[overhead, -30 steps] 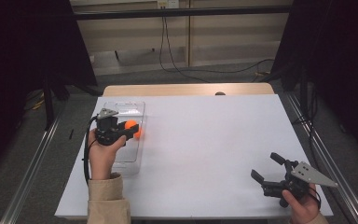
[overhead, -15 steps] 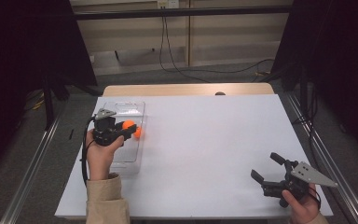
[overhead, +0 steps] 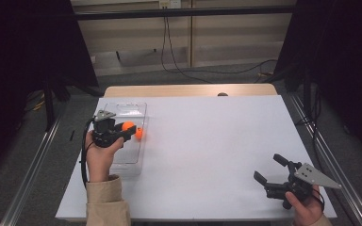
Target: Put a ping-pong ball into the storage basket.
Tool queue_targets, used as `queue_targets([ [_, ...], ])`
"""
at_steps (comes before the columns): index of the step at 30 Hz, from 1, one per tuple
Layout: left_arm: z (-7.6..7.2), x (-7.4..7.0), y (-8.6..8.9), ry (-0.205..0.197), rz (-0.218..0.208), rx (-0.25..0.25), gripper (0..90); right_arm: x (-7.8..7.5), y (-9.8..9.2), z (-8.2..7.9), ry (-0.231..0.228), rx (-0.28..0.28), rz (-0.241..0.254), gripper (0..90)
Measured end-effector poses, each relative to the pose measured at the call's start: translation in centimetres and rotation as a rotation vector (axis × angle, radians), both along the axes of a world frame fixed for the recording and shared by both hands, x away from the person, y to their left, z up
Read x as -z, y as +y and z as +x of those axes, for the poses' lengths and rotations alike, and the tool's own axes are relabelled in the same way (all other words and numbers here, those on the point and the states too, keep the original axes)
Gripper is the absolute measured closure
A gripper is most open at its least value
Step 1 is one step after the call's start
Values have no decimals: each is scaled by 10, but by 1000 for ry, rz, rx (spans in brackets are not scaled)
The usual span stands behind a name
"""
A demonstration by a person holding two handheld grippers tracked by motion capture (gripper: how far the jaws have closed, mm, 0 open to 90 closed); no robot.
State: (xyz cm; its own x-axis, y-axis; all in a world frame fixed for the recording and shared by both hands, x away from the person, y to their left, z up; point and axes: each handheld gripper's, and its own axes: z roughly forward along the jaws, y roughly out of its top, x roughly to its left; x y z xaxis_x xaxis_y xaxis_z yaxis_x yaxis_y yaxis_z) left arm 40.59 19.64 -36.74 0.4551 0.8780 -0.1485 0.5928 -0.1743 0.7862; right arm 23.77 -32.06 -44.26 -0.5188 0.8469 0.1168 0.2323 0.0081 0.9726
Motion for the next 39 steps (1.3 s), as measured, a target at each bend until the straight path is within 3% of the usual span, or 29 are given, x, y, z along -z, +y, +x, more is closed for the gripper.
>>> queue_targets([
  [39, -1, 7, 14, -15, 22, -44, 510, 0, 0, 0, 0, -1, 0, 17],
])
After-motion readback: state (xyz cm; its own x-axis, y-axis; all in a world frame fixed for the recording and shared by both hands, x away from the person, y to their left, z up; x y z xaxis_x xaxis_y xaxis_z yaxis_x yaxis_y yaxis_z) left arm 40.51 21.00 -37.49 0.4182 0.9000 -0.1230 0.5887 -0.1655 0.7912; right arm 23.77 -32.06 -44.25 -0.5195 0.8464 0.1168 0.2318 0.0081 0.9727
